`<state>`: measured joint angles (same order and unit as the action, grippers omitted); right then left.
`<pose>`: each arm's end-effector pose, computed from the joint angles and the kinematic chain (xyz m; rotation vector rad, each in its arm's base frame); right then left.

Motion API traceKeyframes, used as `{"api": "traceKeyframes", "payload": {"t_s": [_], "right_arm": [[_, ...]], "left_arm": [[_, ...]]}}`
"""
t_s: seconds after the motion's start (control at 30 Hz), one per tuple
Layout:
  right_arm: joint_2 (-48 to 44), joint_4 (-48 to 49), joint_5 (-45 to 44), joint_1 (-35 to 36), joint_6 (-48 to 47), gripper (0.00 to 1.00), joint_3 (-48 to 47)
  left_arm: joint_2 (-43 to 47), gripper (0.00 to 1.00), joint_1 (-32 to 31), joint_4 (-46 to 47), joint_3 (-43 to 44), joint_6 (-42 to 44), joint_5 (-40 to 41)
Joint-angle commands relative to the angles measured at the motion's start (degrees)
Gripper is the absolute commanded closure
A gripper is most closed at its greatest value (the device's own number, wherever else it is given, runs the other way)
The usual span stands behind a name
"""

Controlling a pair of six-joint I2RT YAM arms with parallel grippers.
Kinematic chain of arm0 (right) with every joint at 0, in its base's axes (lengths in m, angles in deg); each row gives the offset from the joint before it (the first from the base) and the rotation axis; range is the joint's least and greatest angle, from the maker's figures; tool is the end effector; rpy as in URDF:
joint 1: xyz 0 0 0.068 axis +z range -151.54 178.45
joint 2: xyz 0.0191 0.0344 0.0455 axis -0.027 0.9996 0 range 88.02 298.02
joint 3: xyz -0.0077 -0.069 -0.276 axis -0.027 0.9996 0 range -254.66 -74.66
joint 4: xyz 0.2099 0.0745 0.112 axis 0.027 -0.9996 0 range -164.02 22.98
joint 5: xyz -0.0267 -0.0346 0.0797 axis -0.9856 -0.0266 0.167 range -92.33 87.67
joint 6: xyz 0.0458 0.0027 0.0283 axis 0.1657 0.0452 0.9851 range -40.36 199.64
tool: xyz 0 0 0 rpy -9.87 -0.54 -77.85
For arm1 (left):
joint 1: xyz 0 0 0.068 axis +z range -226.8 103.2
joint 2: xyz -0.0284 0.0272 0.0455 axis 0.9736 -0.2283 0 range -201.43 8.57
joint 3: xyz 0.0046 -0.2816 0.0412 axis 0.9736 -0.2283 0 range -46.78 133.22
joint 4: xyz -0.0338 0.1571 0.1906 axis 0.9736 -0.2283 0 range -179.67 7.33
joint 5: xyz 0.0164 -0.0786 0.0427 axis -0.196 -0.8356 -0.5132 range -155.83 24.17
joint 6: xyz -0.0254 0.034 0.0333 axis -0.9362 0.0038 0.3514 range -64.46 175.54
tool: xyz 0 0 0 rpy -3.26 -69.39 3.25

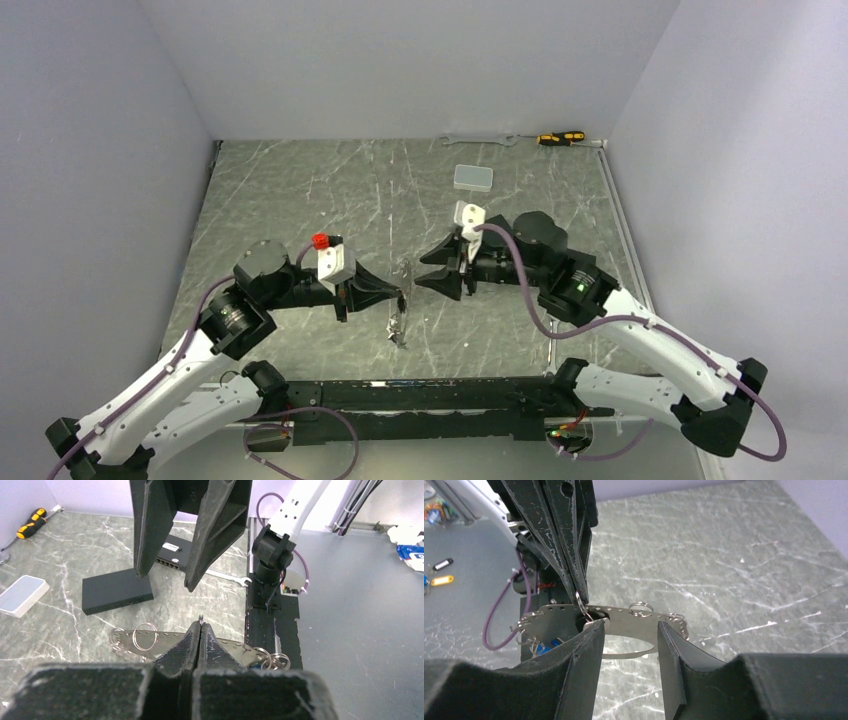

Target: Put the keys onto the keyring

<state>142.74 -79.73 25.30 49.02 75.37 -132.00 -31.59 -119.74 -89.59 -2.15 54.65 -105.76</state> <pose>0.1100 0.1599 0.3911 -1.1574 1.4262 0.9992 0.0846 -0.1099 0.3652 1.1166 1.3207 -1.1344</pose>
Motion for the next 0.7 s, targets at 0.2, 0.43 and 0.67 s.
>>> {"api": "traceKeyframes", "payload": {"t_s": [0.2,0.43,0.67], "right_arm": [[0.68,14.09,13.49,-0.82,6.06,0.54,1.43],[0.71,15.87,16.32,-0.82,6.92,0.61,1.84],[1.66,17.08,16.66,-0.82,6.92,0.66,1.44]], "left_arm": [[2.04,1.00,-0.09,12.04,-0.34,-4.72,2.06],[2.64,1.00,-0.10,15.41,-1.11,-6.23,3.19],[2.81,1.00,-0.10,18.24,-2.20,-7.43,3.86]]}}
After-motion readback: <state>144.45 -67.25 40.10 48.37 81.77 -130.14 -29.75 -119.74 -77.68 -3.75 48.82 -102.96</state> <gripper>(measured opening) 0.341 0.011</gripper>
